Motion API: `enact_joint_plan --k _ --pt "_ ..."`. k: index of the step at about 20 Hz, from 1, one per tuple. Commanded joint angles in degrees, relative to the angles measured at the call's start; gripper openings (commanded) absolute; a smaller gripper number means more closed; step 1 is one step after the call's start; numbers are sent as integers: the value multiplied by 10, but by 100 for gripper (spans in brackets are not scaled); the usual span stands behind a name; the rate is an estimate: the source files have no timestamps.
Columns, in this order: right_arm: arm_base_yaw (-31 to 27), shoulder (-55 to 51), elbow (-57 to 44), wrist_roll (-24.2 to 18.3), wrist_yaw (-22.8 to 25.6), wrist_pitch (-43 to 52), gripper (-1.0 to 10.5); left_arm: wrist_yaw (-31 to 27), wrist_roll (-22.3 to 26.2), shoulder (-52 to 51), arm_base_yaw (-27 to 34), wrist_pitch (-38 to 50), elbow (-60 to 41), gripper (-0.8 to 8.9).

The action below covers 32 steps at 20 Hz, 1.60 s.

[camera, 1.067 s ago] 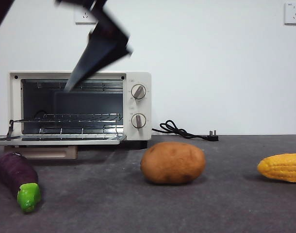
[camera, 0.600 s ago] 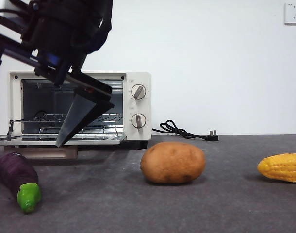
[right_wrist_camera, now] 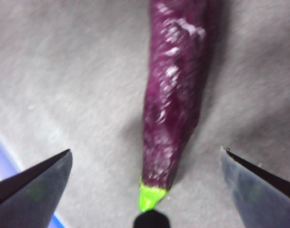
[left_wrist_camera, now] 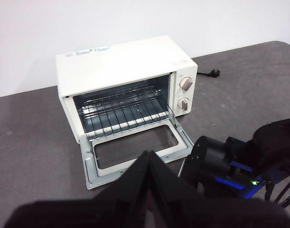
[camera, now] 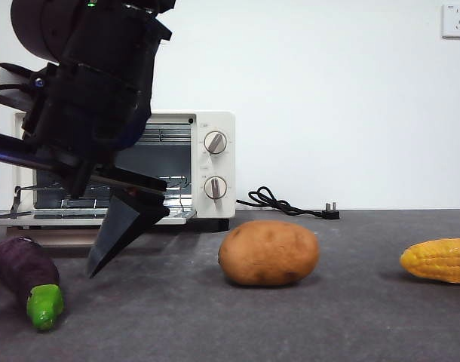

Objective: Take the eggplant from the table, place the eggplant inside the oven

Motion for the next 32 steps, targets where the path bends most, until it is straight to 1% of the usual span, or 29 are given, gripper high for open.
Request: enact_joint_plan --k 1,2,3,4,7,8,10,12,14,16,19,20,22,25,29,32 --pt "3 16 0 19 3 7 577 2 7 -2 -5 1 -2 -5" --pt "4 21 0 24 3 8 552 2 8 -2 -5 1 -2 -6" --pt "4 23 -1 28 3 8 552 2 10 -2 -5 1 -2 -6" --pt "4 25 -1 32 3 8 516 2 11 -2 -5 1 -2 -6" --pt "4 28 -1 47 21 9 266 2 11 -2 -6 1 -2 -6" --pt "4 28 -1 47 29 9 215 2 12 -2 -6 1 -2 -5" --pt "4 28 -1 47 29 8 144 1 17 -2 -6 1 -2 -6" --pt "4 28 -1 47 29 9 51 1 17 -2 -6 1 -2 -5" --pt "4 28 -1 47 29 9 48 1 18 -2 -6 1 -2 -6" --pt "4 28 -1 46 29 9 -13 1 18 -2 -6 1 -2 -5" --pt "5 28 -1 46 24 9 -12 -3 20 -2 -6 1 -2 -5" --pt "7 27 -1 45 11 6 -12 -3 20 -2 -6 1 -2 -6" --pt "8 10 -1 41 -35 2 -12 -3 20 -2 -6 1 -2 -5" --pt "15 -30 0 41 -85 12 -12 -3 20 -2 -6 1 -2 -5" --pt "7 -69 1 45 -127 42 -12 -2 20 -2 -6 0 -2 -6" --pt "-20 -70 5 68 -159 68 -12 -2 20 -2 -6 -10 -2 -5"
